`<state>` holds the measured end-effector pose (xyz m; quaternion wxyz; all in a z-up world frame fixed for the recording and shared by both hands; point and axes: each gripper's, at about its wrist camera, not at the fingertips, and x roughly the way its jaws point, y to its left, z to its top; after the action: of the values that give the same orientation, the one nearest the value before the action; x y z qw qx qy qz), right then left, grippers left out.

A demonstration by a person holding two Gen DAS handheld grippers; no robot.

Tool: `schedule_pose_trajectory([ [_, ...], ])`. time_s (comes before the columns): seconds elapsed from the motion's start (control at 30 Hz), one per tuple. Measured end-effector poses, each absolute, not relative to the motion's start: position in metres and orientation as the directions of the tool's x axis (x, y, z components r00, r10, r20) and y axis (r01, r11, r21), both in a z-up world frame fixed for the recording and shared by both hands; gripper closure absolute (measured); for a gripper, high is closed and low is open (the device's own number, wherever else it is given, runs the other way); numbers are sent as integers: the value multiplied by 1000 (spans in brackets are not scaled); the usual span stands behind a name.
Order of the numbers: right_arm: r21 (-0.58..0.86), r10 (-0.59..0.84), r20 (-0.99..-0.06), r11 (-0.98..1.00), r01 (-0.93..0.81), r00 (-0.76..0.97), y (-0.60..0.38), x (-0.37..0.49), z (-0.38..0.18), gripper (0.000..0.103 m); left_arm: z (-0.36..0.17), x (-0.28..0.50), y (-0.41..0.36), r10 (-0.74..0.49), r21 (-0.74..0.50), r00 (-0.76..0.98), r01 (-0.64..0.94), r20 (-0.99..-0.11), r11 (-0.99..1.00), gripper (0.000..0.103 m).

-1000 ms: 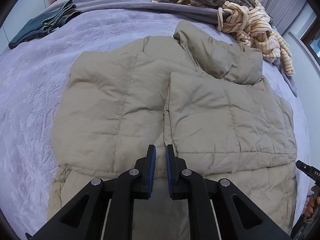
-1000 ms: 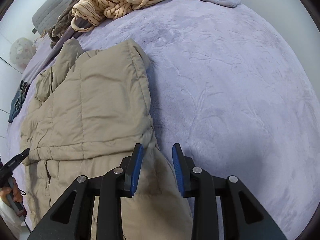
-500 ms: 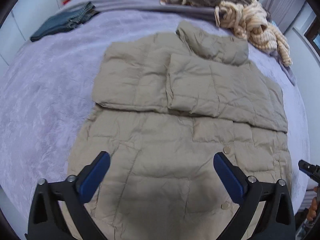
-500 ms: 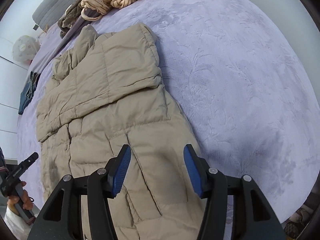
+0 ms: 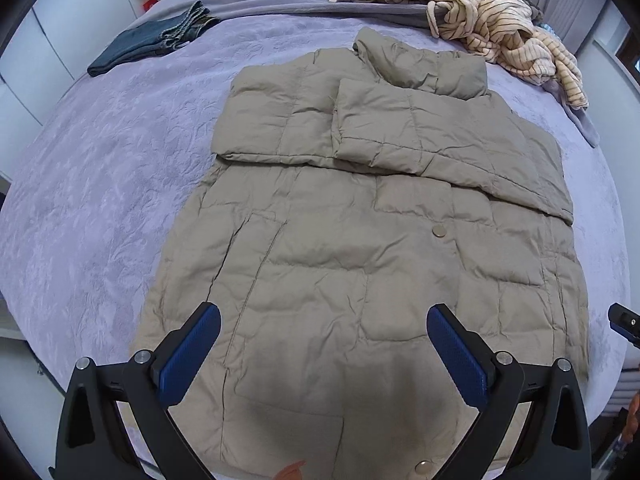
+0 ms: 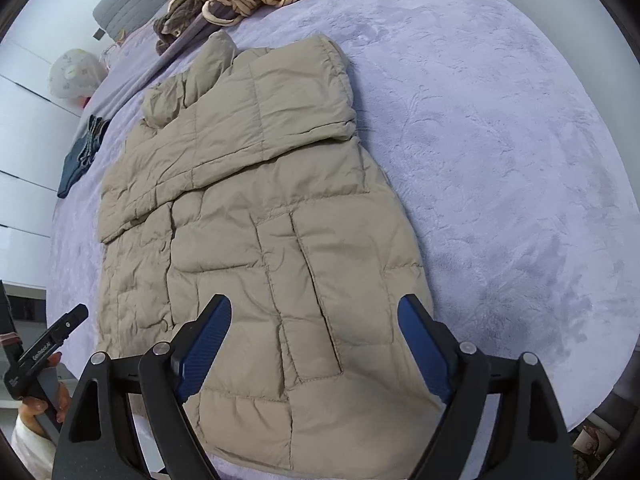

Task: Fold large clothes
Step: 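Open both tools and lift them away from the folded jacket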

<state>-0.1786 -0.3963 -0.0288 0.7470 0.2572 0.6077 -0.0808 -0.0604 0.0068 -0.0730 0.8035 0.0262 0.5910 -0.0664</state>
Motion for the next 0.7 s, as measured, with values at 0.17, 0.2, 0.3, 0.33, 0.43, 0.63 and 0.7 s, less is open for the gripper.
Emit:
schedule_pose_trajectory([
  [0.17,297,228,-949,877,378,217,-387,-182,-35,15,-75,-82,13,-92,-66,272,105,-958,992,0],
  [0.2,294,228,-951,879,375,210,-386,-183,-36,15,-75,-86,14,-97,-71,262,105,-960,992,0],
  [0.3,303,238,-949,873,382,209,-382,-190,-34,15,-74,-96,15,-100,-75,251,109,-963,991,0],
  [0.33,303,238,-949,873,381,208,-381,-191,-34,15,-73,-98,15,-102,-76,252,112,-962,991,0],
  [0.43,300,235,-950,872,387,205,-372,-197,-34,15,-73,-102,19,-113,-83,249,130,-962,988,0],
  [0.63,294,224,-953,846,444,205,-347,-219,-40,15,-84,-110,37,-155,-116,221,178,-963,977,0],
  [0.7,288,217,-955,838,463,202,-337,-230,-42,15,-89,-116,46,-169,-129,210,193,-963,973,0],
])
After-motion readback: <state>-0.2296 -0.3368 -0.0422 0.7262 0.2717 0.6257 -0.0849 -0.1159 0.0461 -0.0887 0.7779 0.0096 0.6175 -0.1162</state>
